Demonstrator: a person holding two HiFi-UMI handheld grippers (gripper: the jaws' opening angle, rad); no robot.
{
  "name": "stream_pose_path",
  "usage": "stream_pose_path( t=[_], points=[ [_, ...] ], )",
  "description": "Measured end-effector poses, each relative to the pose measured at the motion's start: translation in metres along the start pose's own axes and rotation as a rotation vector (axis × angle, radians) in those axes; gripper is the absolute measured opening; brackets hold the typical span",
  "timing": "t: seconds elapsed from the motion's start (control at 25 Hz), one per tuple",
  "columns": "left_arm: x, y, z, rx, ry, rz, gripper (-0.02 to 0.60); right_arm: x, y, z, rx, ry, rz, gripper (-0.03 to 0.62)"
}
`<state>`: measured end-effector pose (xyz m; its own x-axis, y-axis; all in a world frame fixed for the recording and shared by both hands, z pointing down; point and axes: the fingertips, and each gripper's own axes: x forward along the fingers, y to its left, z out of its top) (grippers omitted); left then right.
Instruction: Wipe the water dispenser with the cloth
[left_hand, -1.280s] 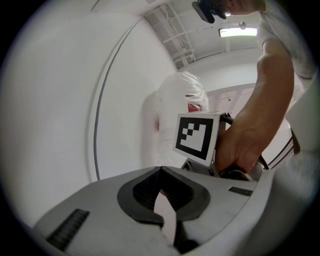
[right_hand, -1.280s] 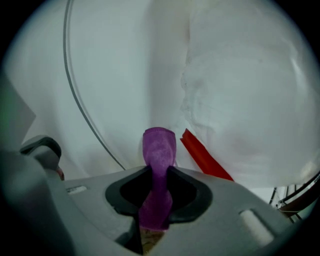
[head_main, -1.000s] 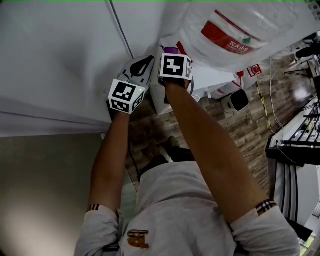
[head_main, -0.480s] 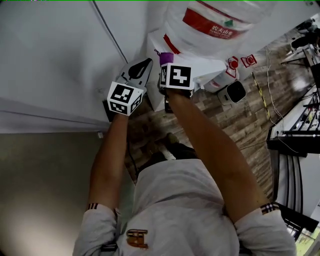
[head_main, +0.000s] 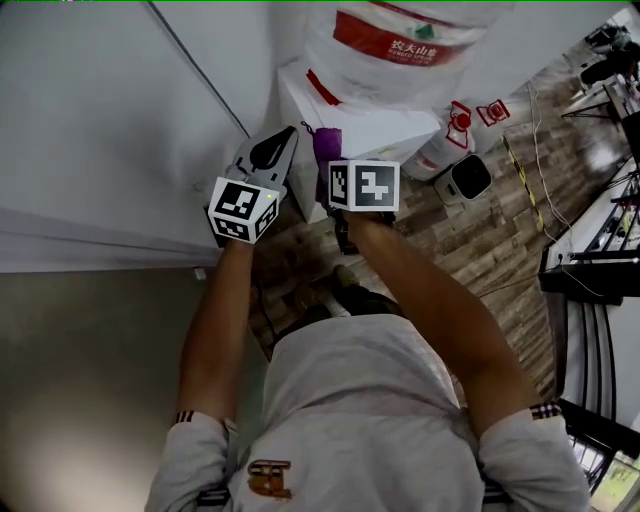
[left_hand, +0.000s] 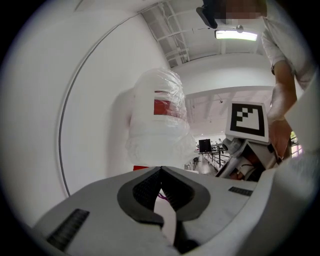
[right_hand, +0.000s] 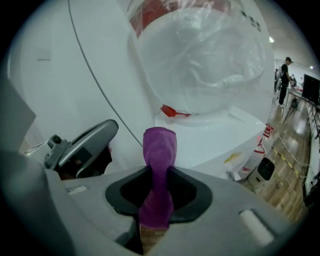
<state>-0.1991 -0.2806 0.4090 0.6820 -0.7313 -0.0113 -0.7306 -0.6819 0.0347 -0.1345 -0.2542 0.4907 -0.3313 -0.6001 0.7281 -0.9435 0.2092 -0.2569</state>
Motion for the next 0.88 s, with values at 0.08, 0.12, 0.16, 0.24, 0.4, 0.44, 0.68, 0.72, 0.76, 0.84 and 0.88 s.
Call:
stream_pose_path(
  t=[0.08,0.12,0.16,0.24,0.4,0.44,0.68,0.72,0.76,0.84,0.88],
  points=[
    [0.0,-0.004,0.002,0.0,-0.004,-0.001,-0.002,-0.007,-0.004,-0.009,0.012,0.004,0.025,0.1],
    [0.0,-0.007,0.003,0.0,-0.006,-0.002,-0.002,-0.011,-0.006,-0.013,0.018,0.005,0.038,0.1],
    [0.0,-0.009,0.003,0.0,-0.007,-0.003,-0.002,-0.015,-0.008,-0.016,0.02,0.004,0.051,0.1],
    [0.0,-0.014,0.002,-0.003,-0.007,-0.005,-0.002,-0.023,-0.012,-0.019,0.006,-0.008,0.07,0.1],
    [0.002,-0.023,0.0,-0.013,-0.007,-0.004,-0.002,-0.041,-0.014,-0.01,-0.087,-0.069,0.101,0.1],
    [0.002,-0.024,0.001,-0.015,-0.009,-0.004,-0.002,-0.044,-0.013,-0.006,-0.113,-0.085,0.108,0.1],
    [0.005,-0.035,0.007,-0.009,-0.022,0.007,-0.002,-0.05,-0.009,0.015,-0.244,-0.106,0.145,0.1],
    [0.006,-0.037,0.007,-0.007,-0.023,0.007,-0.002,-0.049,-0.008,0.019,-0.26,-0.105,0.15,0.1],
    [0.008,-0.039,0.008,-0.006,-0.023,0.007,-0.002,-0.048,-0.007,0.022,-0.275,-0.103,0.153,0.1],
    [0.01,-0.041,0.007,-0.007,-0.023,0.013,-0.002,-0.044,-0.006,0.028,-0.311,-0.085,0.16,0.1],
    [0.01,-0.041,0.007,-0.009,-0.022,0.017,-0.002,-0.04,-0.006,0.029,-0.332,-0.07,0.163,0.1]
  ],
)
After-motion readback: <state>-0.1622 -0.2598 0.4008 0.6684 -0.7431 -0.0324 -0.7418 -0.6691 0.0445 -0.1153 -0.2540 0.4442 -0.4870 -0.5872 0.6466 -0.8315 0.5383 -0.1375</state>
